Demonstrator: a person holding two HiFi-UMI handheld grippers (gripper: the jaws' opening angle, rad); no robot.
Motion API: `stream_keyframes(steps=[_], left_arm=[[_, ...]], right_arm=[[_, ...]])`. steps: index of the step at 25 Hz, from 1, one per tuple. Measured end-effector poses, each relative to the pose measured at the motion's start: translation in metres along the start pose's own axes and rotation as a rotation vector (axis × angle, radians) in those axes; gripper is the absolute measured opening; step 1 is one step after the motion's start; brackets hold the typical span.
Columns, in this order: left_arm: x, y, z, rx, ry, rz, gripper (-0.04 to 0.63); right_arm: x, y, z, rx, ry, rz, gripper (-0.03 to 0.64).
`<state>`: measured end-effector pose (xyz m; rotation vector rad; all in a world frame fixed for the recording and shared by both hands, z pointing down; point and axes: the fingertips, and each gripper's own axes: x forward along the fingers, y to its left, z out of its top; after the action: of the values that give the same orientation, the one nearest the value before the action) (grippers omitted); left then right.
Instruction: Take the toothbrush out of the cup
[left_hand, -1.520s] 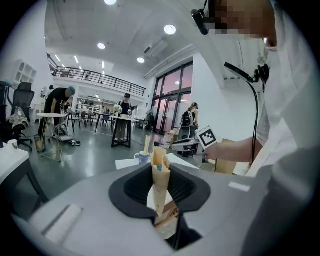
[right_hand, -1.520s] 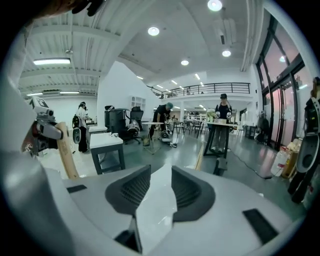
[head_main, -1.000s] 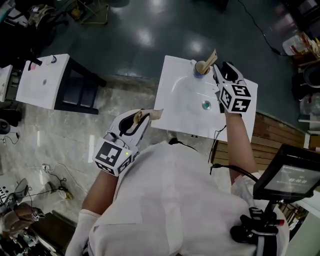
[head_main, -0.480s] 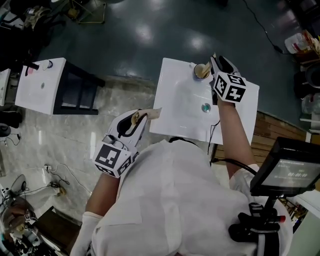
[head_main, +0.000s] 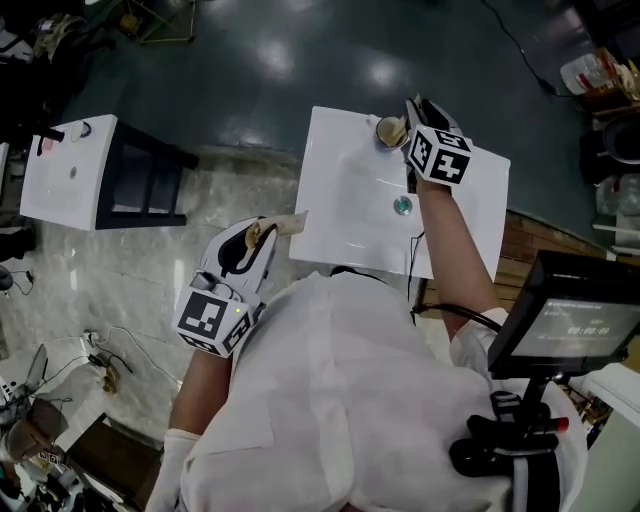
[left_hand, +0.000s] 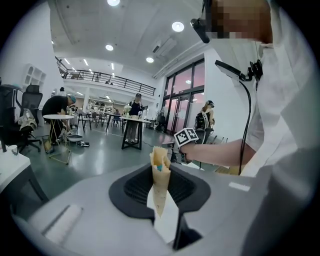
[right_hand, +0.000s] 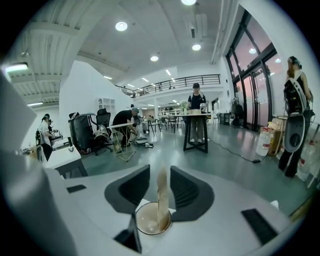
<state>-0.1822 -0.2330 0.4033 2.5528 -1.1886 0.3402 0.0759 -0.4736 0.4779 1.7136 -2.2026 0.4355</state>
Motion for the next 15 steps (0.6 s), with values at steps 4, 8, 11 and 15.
stream_keyframes(steps=[4,8,11,15], left_arm=[[-0.005,0.000,0.000,0.004,-0.001,0.012,0.074],[-0.009,0.003,0.000,0.004,0.002,0.027,0.074],[-0.011,0.002,0.000,0.009,0.004,0.028,0.074],[-0.011,0.002,0.001,0.016,0.005,0.029,0.074]], right_arm=[[0.001,-0.002,-0.008,0.009,0.012,-0.002,0.126],[0.003,0.000,-0.013,0.007,0.020,0.002,0.117],[0.005,-0.001,-0.018,0.011,0.025,0.001,0.102],[0.005,-0.004,-0.022,0.011,0.026,-0.006,0.066]])
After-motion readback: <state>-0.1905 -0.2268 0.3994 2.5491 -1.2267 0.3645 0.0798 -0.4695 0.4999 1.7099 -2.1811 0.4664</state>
